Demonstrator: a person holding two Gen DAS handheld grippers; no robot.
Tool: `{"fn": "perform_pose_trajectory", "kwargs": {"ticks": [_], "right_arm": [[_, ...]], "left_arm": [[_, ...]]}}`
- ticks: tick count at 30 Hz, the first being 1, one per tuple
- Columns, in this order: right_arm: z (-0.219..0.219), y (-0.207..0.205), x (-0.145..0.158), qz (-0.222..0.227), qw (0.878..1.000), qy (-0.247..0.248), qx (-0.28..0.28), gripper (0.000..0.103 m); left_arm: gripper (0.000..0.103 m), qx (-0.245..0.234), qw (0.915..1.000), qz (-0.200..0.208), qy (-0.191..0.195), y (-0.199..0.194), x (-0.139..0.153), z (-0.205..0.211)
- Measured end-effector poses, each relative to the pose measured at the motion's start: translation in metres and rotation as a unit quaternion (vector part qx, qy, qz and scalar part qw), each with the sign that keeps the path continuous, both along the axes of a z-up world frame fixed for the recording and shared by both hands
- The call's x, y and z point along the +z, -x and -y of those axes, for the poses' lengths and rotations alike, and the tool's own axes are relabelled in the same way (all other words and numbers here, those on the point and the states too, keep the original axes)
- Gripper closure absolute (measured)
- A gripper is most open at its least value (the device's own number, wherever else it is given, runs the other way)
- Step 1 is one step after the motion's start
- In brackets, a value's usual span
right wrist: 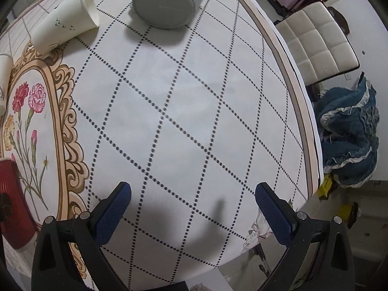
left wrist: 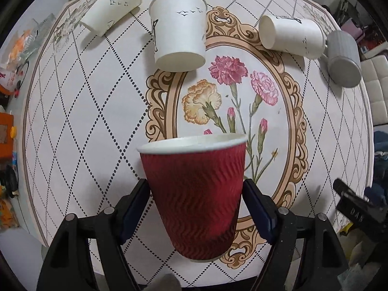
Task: Flip cup upright
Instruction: 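Grasp the red cup with the right tool while the left tool releases it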
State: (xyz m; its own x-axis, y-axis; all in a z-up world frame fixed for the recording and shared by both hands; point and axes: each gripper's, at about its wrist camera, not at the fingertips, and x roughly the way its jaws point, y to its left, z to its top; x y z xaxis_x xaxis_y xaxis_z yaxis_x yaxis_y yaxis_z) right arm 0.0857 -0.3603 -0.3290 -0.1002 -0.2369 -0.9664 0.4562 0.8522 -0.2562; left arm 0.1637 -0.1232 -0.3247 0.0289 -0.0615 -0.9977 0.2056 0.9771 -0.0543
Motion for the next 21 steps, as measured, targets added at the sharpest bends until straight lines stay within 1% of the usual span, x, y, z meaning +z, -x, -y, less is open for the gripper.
{"fn": "perform_pose_trajectory", "kwargs": {"ticks": [1,2,4,14,18,21], "right_arm": [[0.0,0.002,0.0,0.001,1.0,-0.001,-0.001,0.0],[0.001,0.003,0.001,0.002,1.0,-0.002,-0.001,0.0],[0.002,0.004,0.002,0.005,1.0,-0.003,0.001,0.0],[-0.004,0.006,0.012,0.022,1.0,-0.009,0.007,0.0],[-0.008,0.005,0.017,0.03,0.999,-0.016,0.009,0.0],[-0.011,0.004,0.02,0.037,0.999,-0.027,0.014,0.0]], "left_arm": [[0.005,-0.002,1.0,0.003,-0.007,-0.001,-0.001,0.002],[0.001,-0.005,0.9999,0.005,-0.015,-0.003,-0.001,0.003],[0.001,-0.002,0.9997,0.011,-0.023,-0.004,0.001,0.002],[0.001,0.024,0.9991,0.03,-0.017,-0.011,0.022,-0.013],[0.001,0.037,0.9975,0.051,-0.033,-0.005,0.042,-0.024],[0.001,0.053,0.9945,0.076,-0.048,0.003,0.06,-0.044]]}}
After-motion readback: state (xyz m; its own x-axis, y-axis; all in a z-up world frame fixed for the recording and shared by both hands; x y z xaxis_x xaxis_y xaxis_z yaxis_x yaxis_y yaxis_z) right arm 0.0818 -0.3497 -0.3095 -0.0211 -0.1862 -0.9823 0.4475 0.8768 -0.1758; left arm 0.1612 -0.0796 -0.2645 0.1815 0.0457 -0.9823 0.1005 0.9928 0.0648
